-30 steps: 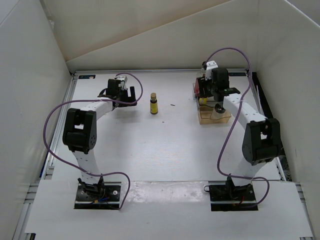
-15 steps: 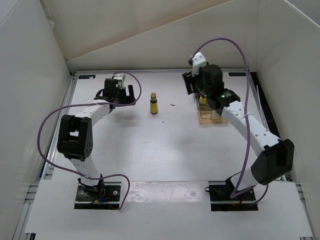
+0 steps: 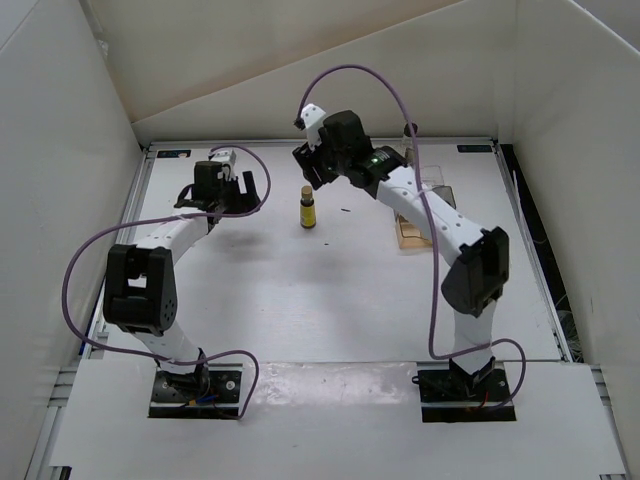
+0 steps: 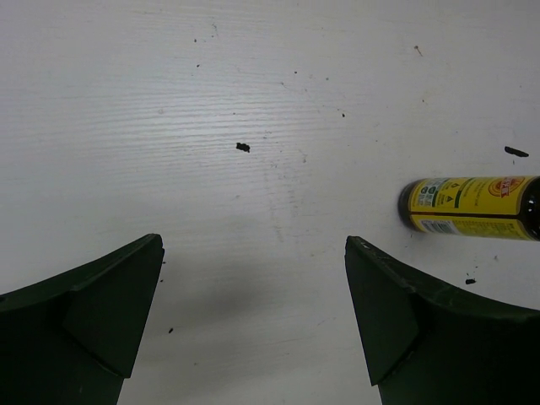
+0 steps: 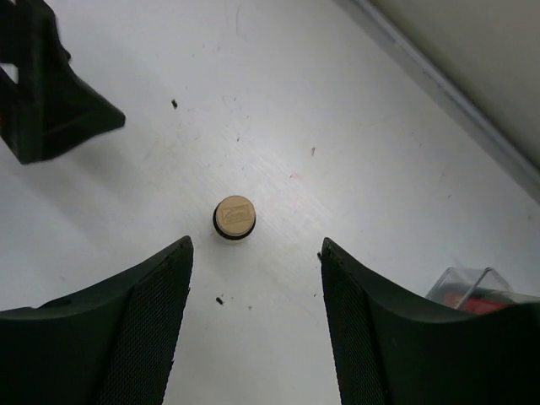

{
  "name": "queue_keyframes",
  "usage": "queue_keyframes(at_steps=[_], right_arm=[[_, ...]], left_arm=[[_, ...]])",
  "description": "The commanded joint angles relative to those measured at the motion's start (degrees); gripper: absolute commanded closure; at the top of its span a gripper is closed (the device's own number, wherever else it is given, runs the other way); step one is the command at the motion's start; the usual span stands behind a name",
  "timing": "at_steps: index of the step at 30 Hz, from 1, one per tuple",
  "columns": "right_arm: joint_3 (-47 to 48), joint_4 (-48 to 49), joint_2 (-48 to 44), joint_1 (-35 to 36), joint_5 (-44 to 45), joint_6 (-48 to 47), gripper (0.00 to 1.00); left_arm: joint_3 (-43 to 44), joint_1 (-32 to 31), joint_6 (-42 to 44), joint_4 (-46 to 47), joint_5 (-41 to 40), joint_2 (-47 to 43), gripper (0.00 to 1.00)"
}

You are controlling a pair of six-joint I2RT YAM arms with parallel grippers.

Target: Organize the condiment bottles

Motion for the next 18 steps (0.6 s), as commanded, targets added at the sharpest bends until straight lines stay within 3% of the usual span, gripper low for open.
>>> queue_keyframes(at_steps=[1, 4, 18], right_arm=[[5.64, -7.87, 3.37, 0.36, -1.86, 1.41, 0.35], [9.33, -9.99, 6.54, 0.44, -1.87, 2.02, 0.35], [10.13, -8.86, 10.76, 0.8, -7.4, 3.61, 0.39]], left_arm=[[-0.69, 1.22, -0.76, 0.96, 0.99, -3.3, 0.0], [-0.86, 1.48, -0.93, 1.22, 1.08, -2.87, 0.0], [-0.51, 1.4, -1.46, 1.75, 1.34, -1.11, 0.0]])
